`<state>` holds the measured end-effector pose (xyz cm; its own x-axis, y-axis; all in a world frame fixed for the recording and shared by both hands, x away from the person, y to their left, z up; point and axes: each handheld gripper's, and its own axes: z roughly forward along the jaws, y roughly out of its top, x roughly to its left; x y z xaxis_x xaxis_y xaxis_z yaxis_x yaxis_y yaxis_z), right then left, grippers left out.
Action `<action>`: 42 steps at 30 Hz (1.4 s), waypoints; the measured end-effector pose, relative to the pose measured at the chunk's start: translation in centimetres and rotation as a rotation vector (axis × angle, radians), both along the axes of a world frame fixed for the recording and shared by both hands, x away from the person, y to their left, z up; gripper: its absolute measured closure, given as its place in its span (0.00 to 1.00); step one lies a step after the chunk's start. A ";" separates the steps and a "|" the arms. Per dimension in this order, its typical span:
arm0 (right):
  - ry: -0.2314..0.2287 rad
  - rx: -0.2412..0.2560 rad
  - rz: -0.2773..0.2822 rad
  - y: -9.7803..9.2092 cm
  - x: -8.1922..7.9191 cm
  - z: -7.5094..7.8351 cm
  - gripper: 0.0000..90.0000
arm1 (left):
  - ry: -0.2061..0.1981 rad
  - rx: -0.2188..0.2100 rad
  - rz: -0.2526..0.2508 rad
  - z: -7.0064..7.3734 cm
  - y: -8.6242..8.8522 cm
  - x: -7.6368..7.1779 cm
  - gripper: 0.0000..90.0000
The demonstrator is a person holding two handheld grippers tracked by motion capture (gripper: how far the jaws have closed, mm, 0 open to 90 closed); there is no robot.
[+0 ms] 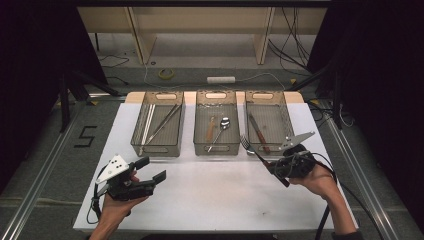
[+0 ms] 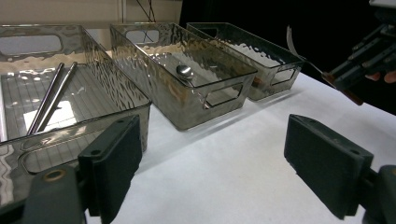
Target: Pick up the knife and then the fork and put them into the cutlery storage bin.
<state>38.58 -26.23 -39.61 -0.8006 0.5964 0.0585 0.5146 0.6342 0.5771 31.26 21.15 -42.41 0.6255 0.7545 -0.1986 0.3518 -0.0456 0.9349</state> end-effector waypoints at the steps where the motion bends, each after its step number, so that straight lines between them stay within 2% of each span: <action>1: -0.009 0.008 0.001 0.0 0.3 0.2 0.86 | 0.000 0.000 0.001 0.0 0.0 0.0 0.21; 6: -0.033 0.050 -0.051 -0.1 1.6 1.6 0.86 | -0.001 0.001 0.000 0.0 0.0 0.0 0.21; 10: -0.060 0.110 -0.096 -0.5 2.9 2.9 0.86 | 0.001 0.001 0.001 0.0 0.0 0.0 0.21; 12: -0.069 0.124 -0.123 -0.5 3.8 3.3 0.86 | 0.000 0.001 0.000 0.0 0.0 0.0 0.21; 28: -0.083 0.132 -0.265 0.1 9.4 4.7 0.86 | 0.000 -0.002 0.001 0.0 0.0 0.1 0.21; 37: -0.062 0.125 -0.337 0.5 11.6 3.8 0.86 | -0.003 -0.003 -0.004 0.0 -0.1 0.0 0.21; 42: -0.047 0.121 -0.368 0.5 12.4 3.3 0.86 | -0.003 -0.006 -0.005 0.0 -0.1 0.0 0.21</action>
<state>50.95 -25.75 -36.34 -0.5382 0.8350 0.1146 0.6661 0.3381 0.6648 31.27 21.08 -42.40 0.6294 0.7505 -0.2015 0.3492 -0.0415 0.9361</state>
